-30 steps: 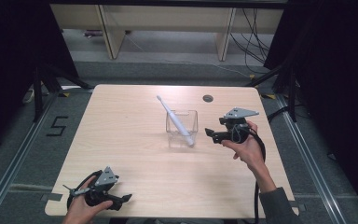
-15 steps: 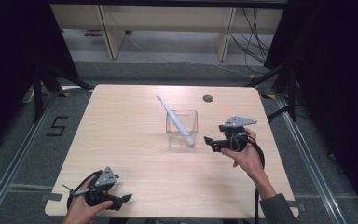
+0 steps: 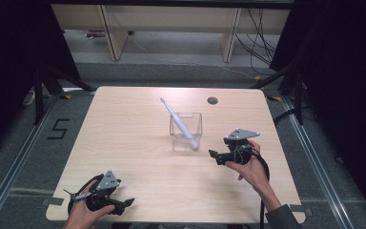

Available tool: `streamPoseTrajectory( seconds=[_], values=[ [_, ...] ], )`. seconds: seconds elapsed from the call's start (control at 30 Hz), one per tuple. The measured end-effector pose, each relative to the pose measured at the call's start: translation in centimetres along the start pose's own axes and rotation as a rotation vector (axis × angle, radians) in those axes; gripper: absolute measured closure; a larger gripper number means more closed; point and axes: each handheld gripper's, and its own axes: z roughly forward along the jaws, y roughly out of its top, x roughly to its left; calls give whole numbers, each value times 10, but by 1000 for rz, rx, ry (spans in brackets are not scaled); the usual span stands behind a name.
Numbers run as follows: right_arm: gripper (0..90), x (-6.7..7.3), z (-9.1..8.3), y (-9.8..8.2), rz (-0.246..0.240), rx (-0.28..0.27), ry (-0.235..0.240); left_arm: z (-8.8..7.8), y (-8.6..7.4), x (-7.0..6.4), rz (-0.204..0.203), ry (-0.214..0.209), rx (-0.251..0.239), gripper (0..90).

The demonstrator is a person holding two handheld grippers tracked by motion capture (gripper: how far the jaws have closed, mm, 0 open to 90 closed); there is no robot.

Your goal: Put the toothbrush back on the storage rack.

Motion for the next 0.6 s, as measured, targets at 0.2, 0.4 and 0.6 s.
streamPoseTrajectory(
  seconds=[0.2,0.4,0.6],
  values=[
    [228,-1,-3,-11,-15,6,5,0,0,1,2,4,-2,154],
    [230,-1,-6,-20,-17,7,7,-1,0,0,1,2,2,154],
    [229,3,-10,-30,2,20,8,-1,0,0,0,4,1,154]
  ],
)
